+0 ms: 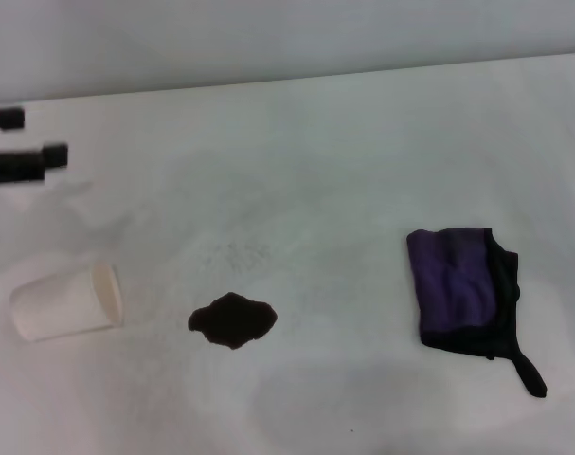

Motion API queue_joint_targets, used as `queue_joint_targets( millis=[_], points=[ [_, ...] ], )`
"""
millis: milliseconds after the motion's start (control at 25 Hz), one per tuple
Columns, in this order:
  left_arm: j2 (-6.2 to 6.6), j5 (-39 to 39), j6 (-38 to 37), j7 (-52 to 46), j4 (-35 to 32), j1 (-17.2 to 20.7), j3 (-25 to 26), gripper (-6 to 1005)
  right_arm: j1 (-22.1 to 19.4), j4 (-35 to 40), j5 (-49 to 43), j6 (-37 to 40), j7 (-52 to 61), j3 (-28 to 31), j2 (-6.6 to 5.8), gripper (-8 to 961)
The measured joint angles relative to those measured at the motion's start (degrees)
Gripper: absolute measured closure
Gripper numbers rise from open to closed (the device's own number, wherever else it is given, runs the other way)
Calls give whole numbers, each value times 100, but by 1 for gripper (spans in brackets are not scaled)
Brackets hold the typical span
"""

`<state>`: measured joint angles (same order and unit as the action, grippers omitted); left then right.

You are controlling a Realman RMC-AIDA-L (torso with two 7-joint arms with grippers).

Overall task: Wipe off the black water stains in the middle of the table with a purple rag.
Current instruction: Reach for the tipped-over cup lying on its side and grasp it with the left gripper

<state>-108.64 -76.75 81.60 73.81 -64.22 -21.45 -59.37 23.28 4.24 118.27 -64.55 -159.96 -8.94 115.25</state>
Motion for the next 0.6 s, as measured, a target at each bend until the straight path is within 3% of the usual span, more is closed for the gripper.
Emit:
queue_joint_targets(
  millis=[120,280,440,600],
  points=[
    [170,839,1160,-291,-238,-330,476,111,79,-35,5,1,1,-9,13,350],
    [203,2003,2077,-340,-462,-810,1073,111,105,-154,8,-88,42,10,30,350],
    [136,2959,2234,-115,-764,-1013,1064,111,106,-274,12,-134,49,16,35,350],
    [-7,3289,2208,305,-841,-1062,1052,112,104,-395,12,-146,51,15,44,350]
  ],
)
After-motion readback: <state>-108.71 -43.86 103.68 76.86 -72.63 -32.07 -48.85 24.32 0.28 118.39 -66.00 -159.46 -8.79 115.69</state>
